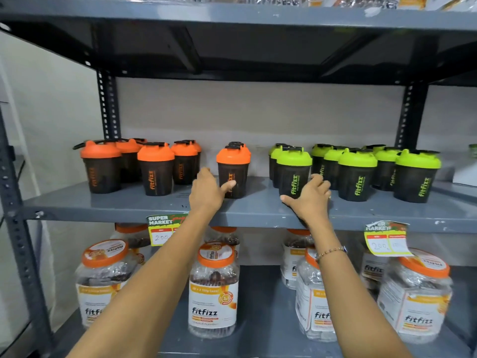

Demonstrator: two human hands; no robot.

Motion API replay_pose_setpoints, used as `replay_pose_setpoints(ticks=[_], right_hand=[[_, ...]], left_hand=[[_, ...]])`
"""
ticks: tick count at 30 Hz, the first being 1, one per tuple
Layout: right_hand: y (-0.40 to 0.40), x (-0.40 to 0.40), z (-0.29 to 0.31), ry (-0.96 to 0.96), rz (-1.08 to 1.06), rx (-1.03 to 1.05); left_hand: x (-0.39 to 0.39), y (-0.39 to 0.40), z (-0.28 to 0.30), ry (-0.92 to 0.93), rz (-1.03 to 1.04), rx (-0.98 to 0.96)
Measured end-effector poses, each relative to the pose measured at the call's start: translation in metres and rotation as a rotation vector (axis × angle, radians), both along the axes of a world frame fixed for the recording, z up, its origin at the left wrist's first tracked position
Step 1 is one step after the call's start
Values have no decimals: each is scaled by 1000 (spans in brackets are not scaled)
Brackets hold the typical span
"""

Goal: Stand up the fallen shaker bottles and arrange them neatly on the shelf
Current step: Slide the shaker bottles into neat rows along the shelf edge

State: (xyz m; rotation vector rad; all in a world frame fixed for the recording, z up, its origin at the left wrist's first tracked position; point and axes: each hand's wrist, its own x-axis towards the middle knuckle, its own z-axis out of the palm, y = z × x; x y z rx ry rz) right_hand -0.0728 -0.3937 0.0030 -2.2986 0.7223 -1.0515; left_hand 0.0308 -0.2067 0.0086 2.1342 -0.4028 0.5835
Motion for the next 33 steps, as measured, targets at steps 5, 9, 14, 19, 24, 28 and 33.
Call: replay_pose_setpoints(ticks=[5,9,14,19,24,28,33], right_hand=[[68,7,-13,-114,141,-171],[106,41,8,4,284,6],[115,79,17,124,262,235],[111,88,11,99,251,245],[110,88,8,82,225,211],[111,88,6,80,223,199],[108,89,5,57,232,228]], left_hand=[[3,54,-3,-415,393,-124],[31,105,1,-157,399,-166],[57,135,9,240,59,-115],[67,131,11,235,42,-78],[68,125,9,230,30,-52],[70,120,9,216,-8,-33],[69,114,4,196,-31,-46]])
